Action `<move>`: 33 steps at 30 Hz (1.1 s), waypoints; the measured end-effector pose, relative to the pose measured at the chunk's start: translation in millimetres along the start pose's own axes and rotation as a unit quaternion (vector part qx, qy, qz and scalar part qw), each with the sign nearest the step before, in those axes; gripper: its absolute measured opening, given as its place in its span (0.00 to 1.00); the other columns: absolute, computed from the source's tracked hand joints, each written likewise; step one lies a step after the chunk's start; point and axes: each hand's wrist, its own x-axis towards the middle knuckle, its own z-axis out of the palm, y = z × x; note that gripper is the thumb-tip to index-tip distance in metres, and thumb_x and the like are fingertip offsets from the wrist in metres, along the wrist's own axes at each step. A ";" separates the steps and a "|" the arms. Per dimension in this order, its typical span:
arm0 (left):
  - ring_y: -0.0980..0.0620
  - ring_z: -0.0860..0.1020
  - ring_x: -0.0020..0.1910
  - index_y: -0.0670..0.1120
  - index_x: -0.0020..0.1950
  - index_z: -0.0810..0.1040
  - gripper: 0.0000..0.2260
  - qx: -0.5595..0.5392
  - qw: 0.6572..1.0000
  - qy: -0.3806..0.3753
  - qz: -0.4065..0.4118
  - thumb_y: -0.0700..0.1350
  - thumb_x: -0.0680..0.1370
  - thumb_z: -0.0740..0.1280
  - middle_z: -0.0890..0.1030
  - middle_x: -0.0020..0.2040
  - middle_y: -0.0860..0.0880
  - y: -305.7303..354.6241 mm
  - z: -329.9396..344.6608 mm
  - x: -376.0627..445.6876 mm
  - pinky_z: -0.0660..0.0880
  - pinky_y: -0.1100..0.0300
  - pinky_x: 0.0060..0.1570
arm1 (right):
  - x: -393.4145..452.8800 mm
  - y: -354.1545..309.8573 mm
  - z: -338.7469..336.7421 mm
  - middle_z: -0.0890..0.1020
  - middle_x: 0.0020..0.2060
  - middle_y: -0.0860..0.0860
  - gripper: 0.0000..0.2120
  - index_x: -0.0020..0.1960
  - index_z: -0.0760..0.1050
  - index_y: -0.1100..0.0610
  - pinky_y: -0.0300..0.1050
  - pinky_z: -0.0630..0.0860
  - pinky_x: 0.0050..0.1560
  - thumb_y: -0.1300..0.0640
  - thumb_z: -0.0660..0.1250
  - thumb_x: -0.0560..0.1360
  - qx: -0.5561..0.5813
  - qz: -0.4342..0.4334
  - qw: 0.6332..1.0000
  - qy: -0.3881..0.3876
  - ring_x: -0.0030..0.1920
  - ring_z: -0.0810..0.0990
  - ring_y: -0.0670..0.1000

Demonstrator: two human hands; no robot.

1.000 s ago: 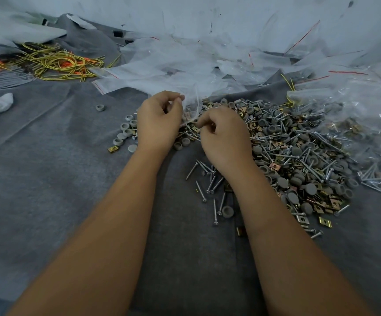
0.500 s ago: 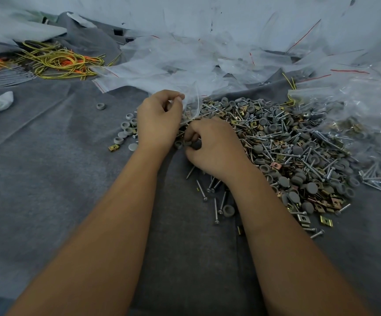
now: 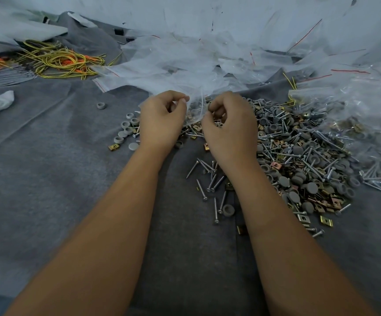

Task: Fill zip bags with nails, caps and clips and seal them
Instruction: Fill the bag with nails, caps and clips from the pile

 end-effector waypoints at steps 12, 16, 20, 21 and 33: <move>0.61 0.72 0.31 0.49 0.48 0.81 0.07 0.012 1.000 -0.017 0.012 0.40 0.79 0.64 0.80 0.36 0.49 -1.1 0.7 -0.2 0.70 0.64 0.35 | -0.6 5.0 5.2 0.82 0.46 0.55 0.09 0.53 0.81 0.61 0.55 0.74 0.55 0.64 0.66 0.74 -0.028 -0.045 0.997 -0.057 0.50 0.77 0.56; 0.62 0.70 0.27 0.48 0.48 0.81 0.07 0.003 1.000 0.025 0.003 0.39 0.79 0.63 0.76 0.31 0.53 -2.6 0.0 1.8 0.66 0.69 0.30 | -2.5 1.9 3.9 0.79 0.42 0.52 0.06 0.46 0.77 0.59 0.54 0.74 0.49 0.66 0.65 0.70 0.003 -0.024 0.998 -0.058 0.47 0.76 0.54; 0.62 0.68 0.25 0.45 0.49 0.82 0.08 -0.002 0.998 0.054 -0.009 0.39 0.78 0.63 0.74 0.30 0.54 -3.7 -2.4 4.8 0.64 0.68 0.29 | -5.9 -1.3 4.9 0.79 0.41 0.51 0.05 0.43 0.77 0.58 0.52 0.73 0.50 0.62 0.66 0.68 -0.005 -0.044 0.988 -0.149 0.46 0.75 0.53; 0.62 0.69 0.25 0.45 0.49 0.82 0.08 0.000 0.998 0.058 -0.011 0.39 0.78 0.63 0.75 0.30 0.54 -3.6 -2.4 4.9 0.65 0.68 0.29 | -6.1 -1.3 6.0 0.79 0.42 0.51 0.06 0.45 0.79 0.58 0.52 0.72 0.51 0.60 0.67 0.68 -0.028 -0.057 0.979 -0.195 0.48 0.75 0.54; 0.62 0.68 0.25 0.46 0.48 0.81 0.08 -0.010 0.998 0.056 -0.014 0.39 0.79 0.63 0.75 0.31 0.53 -4.0 -1.7 4.8 0.64 0.68 0.29 | -6.3 0.6 10.6 0.78 0.44 0.50 0.06 0.46 0.80 0.53 0.51 0.76 0.49 0.58 0.68 0.69 -0.065 -0.059 0.938 -0.335 0.48 0.76 0.52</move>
